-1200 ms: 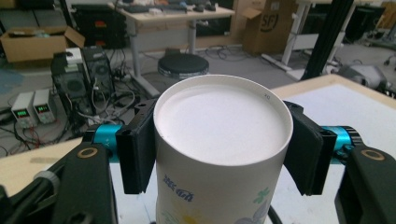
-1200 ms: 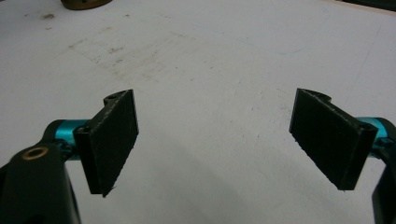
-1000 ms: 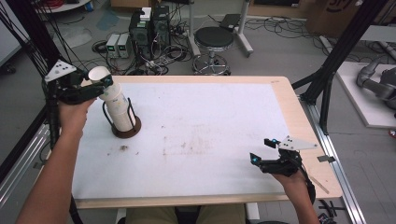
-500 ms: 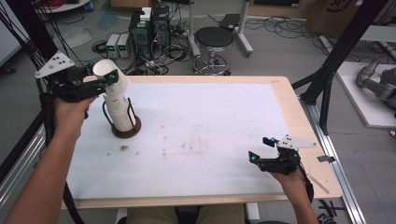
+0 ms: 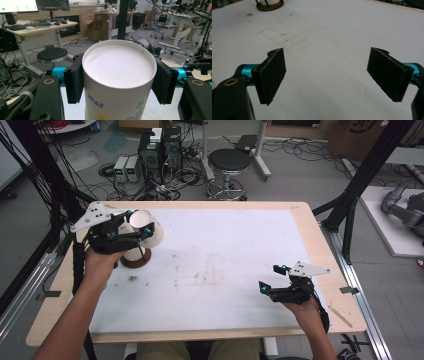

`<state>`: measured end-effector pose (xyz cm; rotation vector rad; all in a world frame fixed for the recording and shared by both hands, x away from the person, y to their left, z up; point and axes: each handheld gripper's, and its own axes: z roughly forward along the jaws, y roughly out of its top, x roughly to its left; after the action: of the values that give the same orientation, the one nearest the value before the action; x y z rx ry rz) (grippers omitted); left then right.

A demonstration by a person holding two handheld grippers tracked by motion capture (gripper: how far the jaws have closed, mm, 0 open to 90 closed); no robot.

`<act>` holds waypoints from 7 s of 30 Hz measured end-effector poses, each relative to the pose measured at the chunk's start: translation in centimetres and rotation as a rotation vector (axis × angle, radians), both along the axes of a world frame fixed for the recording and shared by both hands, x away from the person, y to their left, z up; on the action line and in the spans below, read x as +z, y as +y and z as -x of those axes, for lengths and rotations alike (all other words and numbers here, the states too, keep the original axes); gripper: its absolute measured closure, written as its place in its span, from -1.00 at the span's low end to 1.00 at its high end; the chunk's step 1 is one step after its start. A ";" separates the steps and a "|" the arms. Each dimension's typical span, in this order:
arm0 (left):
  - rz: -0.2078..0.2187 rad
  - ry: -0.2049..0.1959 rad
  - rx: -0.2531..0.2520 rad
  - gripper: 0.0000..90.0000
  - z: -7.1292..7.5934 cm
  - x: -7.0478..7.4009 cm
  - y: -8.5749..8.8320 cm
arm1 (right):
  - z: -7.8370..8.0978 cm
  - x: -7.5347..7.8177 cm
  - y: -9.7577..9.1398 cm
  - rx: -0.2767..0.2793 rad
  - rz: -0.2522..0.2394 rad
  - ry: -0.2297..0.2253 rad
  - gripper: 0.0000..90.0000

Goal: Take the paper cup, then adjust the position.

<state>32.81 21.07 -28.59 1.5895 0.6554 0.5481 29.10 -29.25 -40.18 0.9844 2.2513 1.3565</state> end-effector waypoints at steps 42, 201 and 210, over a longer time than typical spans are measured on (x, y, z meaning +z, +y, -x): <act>-0.077 0.077 -0.346 -0.20 1.3 -5.8 -8.6 | -1.8 1.7 7.7 0.361 -0.087 -0.043 -0.65; -0.151 0.135 -0.566 -0.17 2.6 -8.7 -9.7 | -1.4 1.9 9.0 0.563 -0.042 -0.046 -0.58; -0.120 0.122 -0.567 -0.17 2.7 -8.7 -9.7 | -1.3 0.9 8.9 0.558 -0.085 -0.058 -0.58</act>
<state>30.11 11.37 -37.27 1.8345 0.2379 0.0698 30.37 -20.37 -39.25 0.3301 2.5468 1.6772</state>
